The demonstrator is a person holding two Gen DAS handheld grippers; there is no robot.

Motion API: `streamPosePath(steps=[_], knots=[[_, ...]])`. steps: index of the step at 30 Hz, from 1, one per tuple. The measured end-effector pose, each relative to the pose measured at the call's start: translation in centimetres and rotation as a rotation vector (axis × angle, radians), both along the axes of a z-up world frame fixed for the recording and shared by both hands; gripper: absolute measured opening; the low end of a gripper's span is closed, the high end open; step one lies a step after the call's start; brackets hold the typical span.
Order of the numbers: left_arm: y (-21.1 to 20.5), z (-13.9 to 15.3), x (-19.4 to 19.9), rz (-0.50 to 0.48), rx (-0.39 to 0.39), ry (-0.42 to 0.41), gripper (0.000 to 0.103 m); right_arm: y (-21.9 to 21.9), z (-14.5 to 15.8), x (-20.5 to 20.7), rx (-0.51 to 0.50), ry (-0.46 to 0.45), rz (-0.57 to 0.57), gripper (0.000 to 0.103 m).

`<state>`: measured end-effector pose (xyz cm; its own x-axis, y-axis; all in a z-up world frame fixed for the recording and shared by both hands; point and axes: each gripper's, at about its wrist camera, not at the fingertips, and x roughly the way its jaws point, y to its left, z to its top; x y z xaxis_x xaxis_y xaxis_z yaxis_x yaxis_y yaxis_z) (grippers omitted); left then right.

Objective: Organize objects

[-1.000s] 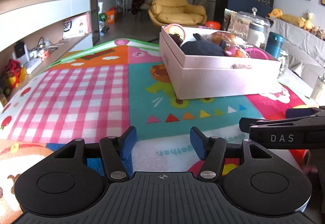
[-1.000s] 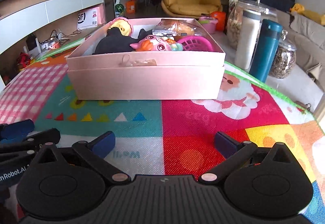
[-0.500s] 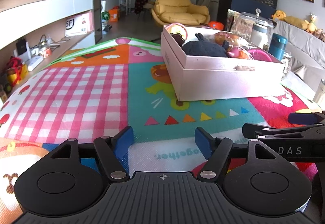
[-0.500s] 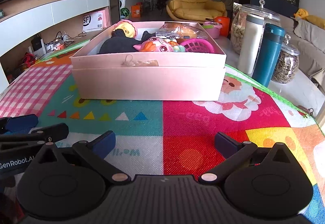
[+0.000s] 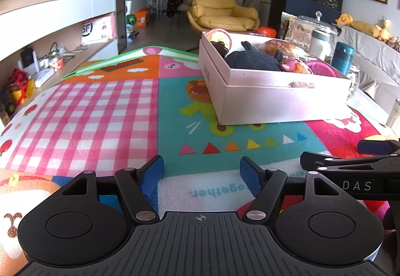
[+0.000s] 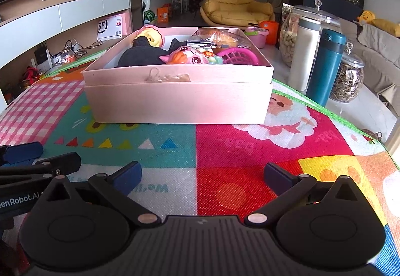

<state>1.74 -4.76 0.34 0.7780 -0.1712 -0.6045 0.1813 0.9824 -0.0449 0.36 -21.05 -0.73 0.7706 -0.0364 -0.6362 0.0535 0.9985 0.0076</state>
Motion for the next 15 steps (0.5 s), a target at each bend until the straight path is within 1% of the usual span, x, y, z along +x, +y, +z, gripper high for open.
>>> streamPosePath(steps=[15], knots=[[-0.04,0.01,-0.02,-0.001,0.001,0.0,0.074,0.09,-0.01,0.09,0.002,0.001,0.0,0.103]])
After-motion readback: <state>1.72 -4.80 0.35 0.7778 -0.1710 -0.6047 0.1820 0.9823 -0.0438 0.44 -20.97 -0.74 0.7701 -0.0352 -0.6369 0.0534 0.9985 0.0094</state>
